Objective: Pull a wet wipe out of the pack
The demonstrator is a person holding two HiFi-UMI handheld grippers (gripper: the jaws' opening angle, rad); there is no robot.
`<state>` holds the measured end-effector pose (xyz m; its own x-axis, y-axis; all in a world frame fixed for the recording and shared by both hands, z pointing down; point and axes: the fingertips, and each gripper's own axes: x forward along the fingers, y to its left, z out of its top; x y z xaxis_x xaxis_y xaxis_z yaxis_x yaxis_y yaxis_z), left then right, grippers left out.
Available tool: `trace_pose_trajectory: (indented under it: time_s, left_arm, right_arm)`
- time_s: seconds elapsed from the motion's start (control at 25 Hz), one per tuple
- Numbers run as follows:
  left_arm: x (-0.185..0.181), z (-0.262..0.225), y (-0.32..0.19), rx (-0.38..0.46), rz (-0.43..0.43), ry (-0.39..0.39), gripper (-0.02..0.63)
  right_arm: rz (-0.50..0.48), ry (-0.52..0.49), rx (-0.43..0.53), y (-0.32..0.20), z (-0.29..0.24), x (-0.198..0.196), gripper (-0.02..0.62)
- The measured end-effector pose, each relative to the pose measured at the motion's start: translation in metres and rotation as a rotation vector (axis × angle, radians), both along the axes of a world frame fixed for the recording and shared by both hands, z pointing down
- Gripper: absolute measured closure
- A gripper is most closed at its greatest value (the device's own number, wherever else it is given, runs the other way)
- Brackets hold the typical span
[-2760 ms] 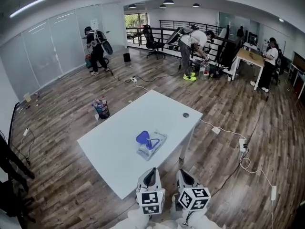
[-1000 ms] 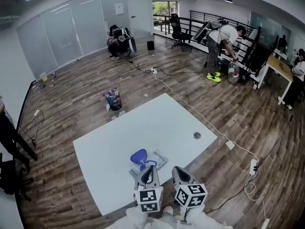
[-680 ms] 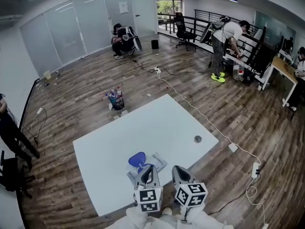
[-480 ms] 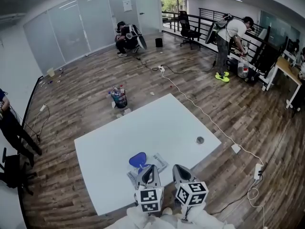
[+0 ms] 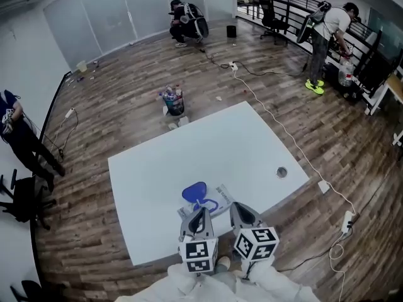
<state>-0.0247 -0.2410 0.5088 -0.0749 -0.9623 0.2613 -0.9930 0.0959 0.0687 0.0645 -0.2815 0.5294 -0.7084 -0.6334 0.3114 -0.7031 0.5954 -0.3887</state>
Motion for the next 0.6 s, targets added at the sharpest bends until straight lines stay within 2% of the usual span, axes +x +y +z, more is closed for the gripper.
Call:
trace_pose_trajectory:
  time_s: [0.24,0.6]
  left_arm:
    - [-0.026,0.002,0.013,-0.005,-0.059,0.010,0.606]
    - [-0.052,0.010,0.038,-0.034,-0.137,0.013,0.606]
  right_arm:
    - [-0.025,-0.007,-0.019,0.006,0.012,-0.018,0.586]
    - [-0.115,0.022,-0.021,0.015,0.033,-0.046,0.584]
